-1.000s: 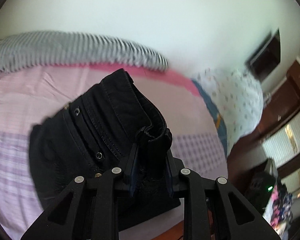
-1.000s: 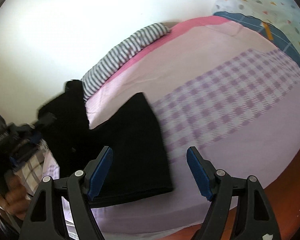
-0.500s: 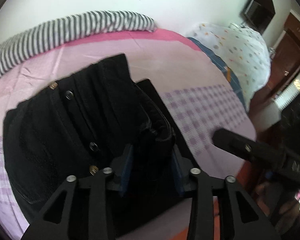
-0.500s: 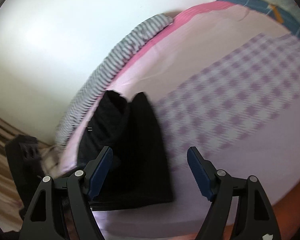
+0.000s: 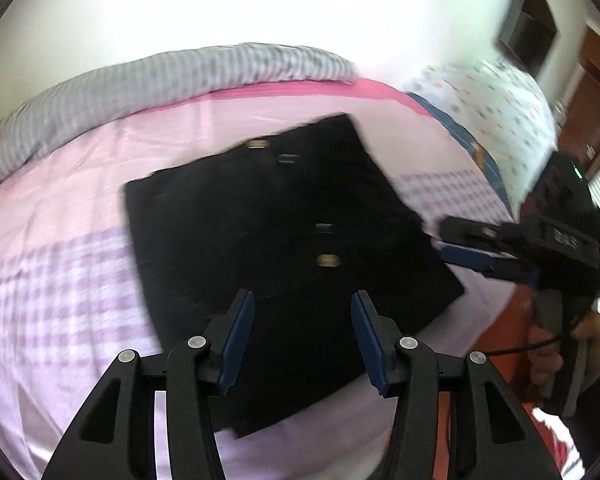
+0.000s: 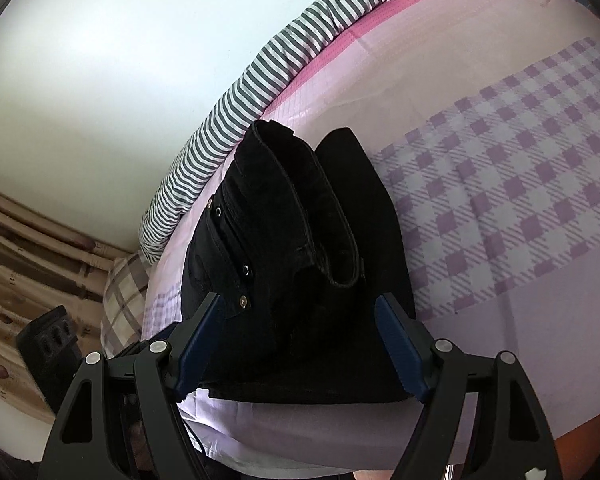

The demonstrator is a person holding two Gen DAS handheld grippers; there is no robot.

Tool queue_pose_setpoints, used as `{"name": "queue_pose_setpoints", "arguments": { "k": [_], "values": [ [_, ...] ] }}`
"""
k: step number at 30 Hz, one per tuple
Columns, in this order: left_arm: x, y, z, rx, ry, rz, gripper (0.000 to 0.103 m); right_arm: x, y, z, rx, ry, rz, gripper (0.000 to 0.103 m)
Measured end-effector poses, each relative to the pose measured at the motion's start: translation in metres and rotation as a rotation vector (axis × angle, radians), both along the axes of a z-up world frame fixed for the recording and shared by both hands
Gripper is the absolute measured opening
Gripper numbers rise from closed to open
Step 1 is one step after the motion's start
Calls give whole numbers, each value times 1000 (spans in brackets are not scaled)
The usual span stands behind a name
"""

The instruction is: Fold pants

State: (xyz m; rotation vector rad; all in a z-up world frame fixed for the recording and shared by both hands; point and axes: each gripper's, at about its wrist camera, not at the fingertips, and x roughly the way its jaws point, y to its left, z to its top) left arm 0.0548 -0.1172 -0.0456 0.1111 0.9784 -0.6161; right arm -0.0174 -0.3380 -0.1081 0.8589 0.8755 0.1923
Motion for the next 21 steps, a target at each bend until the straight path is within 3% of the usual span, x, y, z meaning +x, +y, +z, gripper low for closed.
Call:
{"name": "queue_pose_setpoints", "arguments": {
  "k": [5,14,21],
  "values": [
    [10,29,-11,-1,16,94,52,11,0,-3,46,-3,21,75],
    [11,44,-21,-10,54,129,52,55,-10,-20,88,35,49,71],
    [13,44,-30,-7,87,130,53,35,-7,-15,34,64,70,66]
  ]
}}
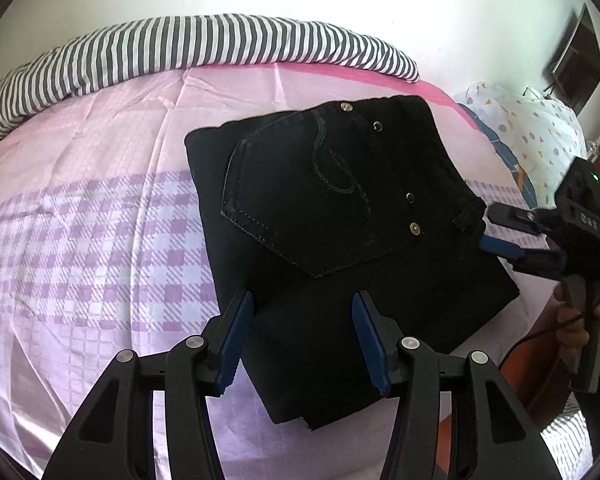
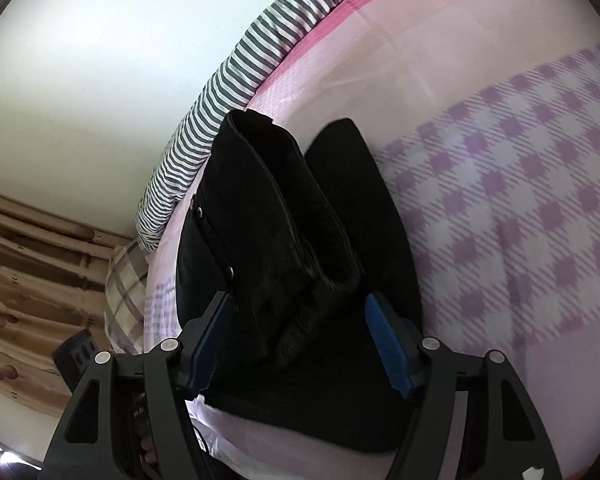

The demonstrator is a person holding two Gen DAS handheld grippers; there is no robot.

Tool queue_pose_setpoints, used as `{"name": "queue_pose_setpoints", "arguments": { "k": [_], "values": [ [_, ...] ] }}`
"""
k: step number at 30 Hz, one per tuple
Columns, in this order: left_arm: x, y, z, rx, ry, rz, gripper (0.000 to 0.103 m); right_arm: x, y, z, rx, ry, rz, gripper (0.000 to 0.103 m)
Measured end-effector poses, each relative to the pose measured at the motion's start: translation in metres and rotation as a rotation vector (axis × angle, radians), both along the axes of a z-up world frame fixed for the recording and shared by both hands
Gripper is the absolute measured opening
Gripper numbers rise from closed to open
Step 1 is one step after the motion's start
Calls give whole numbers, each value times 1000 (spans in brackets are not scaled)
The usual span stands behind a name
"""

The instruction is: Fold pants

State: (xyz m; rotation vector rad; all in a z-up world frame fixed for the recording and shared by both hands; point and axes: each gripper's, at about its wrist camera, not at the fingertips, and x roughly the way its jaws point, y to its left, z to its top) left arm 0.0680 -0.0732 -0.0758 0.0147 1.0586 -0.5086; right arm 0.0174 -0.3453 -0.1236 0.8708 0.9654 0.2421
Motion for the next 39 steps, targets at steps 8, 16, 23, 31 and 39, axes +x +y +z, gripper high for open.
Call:
{"name": "queue_pose_setpoints", "arguments": {
  "k": [8,16,23,31,39],
  "values": [
    [2,-3,-10,13,18,-7,55,33,-9,-14,84,-67,-22,68],
    [7,-7,-13,36,11,-18,57,78,9,-5,55,-63,159,57],
    [13,4,-7,3,9,17,57,52,22,21,-54,-45,98,16],
    [15,16,17,-20,-47,25,57,14,16,55,-132,-74,-47,14],
    [20,-6,18,2,-64,-40,57,-4,-21,8,-91,68,-155,13]
  ]
}}
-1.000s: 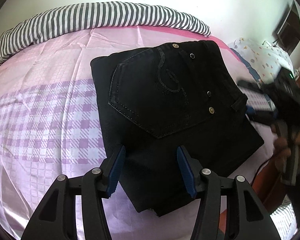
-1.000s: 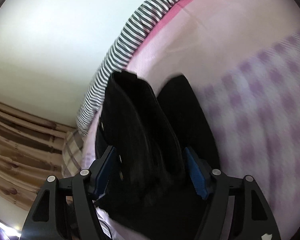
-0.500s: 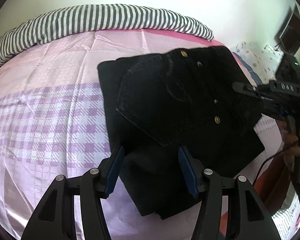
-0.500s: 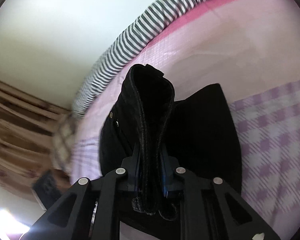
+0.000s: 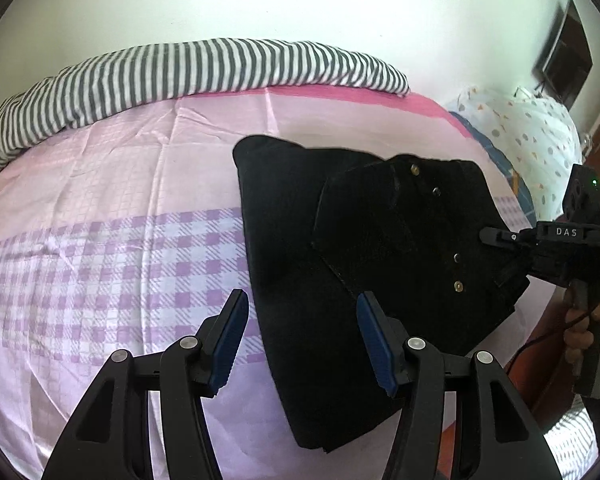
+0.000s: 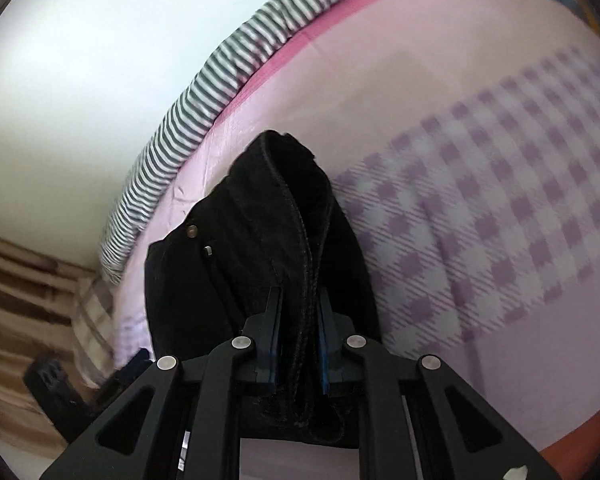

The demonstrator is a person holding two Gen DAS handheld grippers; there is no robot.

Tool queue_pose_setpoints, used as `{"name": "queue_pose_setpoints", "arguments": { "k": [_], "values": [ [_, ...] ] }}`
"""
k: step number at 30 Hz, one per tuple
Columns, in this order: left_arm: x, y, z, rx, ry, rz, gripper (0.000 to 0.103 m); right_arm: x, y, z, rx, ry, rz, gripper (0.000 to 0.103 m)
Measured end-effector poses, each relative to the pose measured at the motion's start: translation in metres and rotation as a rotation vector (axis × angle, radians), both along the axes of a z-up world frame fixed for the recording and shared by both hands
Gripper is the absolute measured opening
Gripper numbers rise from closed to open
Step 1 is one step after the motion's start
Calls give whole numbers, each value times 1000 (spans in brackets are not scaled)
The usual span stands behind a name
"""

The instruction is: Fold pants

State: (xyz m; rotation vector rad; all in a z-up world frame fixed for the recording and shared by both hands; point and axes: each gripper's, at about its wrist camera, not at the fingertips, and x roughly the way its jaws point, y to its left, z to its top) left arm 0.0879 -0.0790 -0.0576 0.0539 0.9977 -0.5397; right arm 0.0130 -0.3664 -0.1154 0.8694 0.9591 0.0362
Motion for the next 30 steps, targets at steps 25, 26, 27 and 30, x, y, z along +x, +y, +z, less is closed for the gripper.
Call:
{"name": "queue_pose_setpoints", "arguments": {
  "k": [25,26,27,30],
  "values": [
    [-21,-26,-38,195,-26,-48,62,-31,23,-3,-214,51,6,42],
    [-22,-26,-38,198,-25,-51,62,-32,24,-4,-227,48,11,42],
    [-22,-26,-39,198,-24,-52,62,-32,25,-4,-239,46,16,42],
    [-22,-25,-41,195,-19,-55,62,-35,25,-6,-228,46,7,42]
  ]
}}
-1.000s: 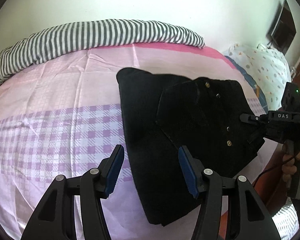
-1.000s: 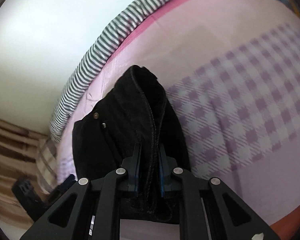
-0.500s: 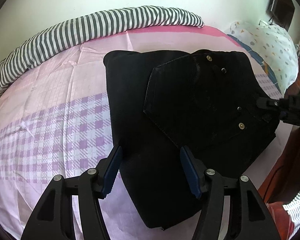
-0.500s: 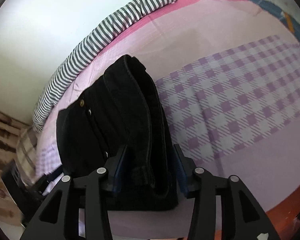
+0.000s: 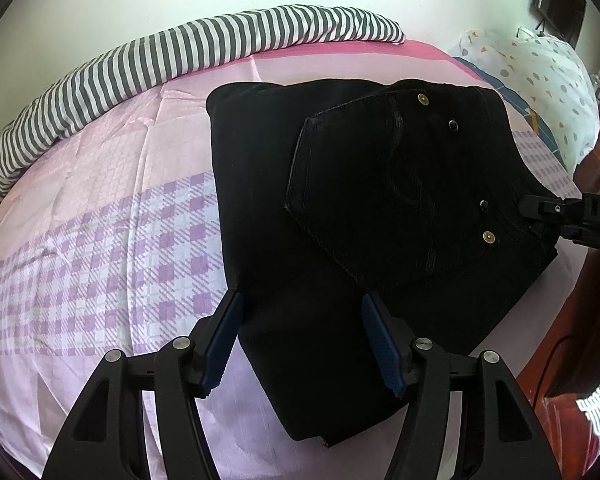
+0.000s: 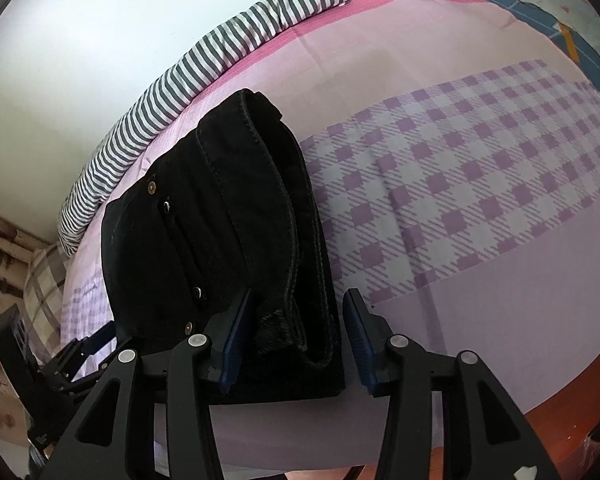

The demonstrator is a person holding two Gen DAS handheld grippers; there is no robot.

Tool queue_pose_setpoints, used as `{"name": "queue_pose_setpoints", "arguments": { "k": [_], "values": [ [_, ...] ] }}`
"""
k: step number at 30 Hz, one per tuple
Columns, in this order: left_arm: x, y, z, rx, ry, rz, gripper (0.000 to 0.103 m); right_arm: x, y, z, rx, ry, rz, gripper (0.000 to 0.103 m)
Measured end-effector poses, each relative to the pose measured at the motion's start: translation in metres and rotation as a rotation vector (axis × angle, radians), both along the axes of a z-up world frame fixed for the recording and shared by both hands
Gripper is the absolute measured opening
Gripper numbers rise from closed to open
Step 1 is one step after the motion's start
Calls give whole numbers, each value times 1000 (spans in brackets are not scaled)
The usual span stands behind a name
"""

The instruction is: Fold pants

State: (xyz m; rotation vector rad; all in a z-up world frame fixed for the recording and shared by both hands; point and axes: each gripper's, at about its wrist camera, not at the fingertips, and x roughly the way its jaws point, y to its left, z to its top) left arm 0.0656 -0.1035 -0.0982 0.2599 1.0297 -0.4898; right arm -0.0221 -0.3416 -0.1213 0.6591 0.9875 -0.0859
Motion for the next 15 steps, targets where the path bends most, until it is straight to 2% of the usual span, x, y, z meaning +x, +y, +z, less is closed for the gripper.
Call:
{"name": "queue_pose_setpoints", "arguments": {
  "k": [9,13,15],
  "values": [
    [2,6,-1,-29,6,3,63,-1,0,-2,5,24,-35,53],
    [7,18,8,-103,35,6,63,5,1,7,-22,39,-23,54],
    [8,28,17,-154,21,20,63,5,3,20,-75,21,-18,54]
  ]
}}
